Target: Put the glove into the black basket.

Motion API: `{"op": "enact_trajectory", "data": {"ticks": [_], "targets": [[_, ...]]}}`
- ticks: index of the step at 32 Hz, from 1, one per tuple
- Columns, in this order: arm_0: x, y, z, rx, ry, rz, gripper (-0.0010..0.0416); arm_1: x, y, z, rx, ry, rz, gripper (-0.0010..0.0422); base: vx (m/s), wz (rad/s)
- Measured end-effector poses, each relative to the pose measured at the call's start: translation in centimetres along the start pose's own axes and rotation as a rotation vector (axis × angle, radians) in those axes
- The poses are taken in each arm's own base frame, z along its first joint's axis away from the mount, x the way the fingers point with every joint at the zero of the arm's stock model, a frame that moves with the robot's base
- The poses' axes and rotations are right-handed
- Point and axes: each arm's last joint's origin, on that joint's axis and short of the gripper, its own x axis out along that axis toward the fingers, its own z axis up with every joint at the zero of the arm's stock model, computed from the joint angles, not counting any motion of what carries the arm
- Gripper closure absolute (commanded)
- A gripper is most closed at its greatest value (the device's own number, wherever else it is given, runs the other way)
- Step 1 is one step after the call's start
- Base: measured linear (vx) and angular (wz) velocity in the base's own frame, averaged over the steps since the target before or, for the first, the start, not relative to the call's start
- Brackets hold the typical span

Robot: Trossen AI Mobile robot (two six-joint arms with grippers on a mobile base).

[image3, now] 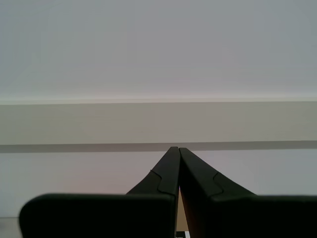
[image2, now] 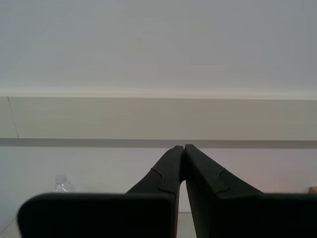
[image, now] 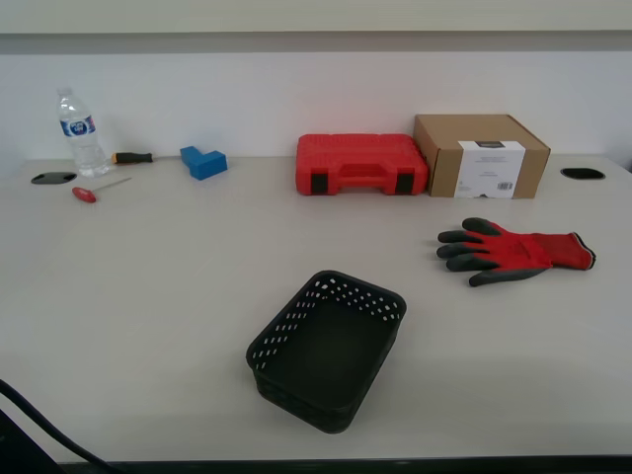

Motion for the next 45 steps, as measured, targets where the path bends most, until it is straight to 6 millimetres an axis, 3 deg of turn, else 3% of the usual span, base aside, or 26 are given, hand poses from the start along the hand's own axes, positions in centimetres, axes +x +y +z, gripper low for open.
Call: {"op": "enact_trajectory", "data": {"ticks": [45], "targets": [[0.00,0.00,0.00,0.000,0.000,0.000,0.0405,0.00,0.00,0.00,0.000,0.000,0.000,0.0412,0.000,0.000]]}}
